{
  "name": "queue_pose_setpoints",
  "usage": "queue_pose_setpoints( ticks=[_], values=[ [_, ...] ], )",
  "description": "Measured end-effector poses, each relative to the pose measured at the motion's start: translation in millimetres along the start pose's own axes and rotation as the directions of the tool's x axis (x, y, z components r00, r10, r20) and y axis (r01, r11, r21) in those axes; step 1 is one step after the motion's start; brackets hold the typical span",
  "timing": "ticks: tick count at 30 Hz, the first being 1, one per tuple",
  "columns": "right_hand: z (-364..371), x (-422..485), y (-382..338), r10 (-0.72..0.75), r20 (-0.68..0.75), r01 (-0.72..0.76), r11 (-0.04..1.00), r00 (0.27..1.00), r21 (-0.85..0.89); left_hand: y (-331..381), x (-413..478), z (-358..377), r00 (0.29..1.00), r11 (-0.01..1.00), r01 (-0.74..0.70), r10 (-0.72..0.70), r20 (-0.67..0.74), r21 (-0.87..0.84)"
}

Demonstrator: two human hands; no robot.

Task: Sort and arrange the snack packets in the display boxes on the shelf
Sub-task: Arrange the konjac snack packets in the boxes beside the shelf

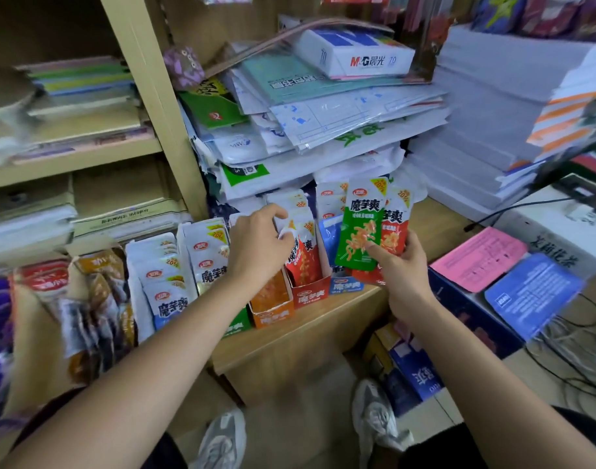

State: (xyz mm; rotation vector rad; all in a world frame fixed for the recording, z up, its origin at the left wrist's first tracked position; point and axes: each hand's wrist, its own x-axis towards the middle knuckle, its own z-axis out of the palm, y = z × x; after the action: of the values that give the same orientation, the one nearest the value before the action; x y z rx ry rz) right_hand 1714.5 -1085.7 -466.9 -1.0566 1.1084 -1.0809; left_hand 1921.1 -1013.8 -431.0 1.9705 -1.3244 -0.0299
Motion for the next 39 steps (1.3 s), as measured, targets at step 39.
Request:
queue_pose_setpoints(
  ticks=[39],
  values=[
    [73, -53, 0, -0.041, 0.482, 0.067, 0.997, 0.875, -0.038, -68, -28, -110, 0.931, 0.818, 0.068, -0.258, -0.257, -0.572]
  ],
)
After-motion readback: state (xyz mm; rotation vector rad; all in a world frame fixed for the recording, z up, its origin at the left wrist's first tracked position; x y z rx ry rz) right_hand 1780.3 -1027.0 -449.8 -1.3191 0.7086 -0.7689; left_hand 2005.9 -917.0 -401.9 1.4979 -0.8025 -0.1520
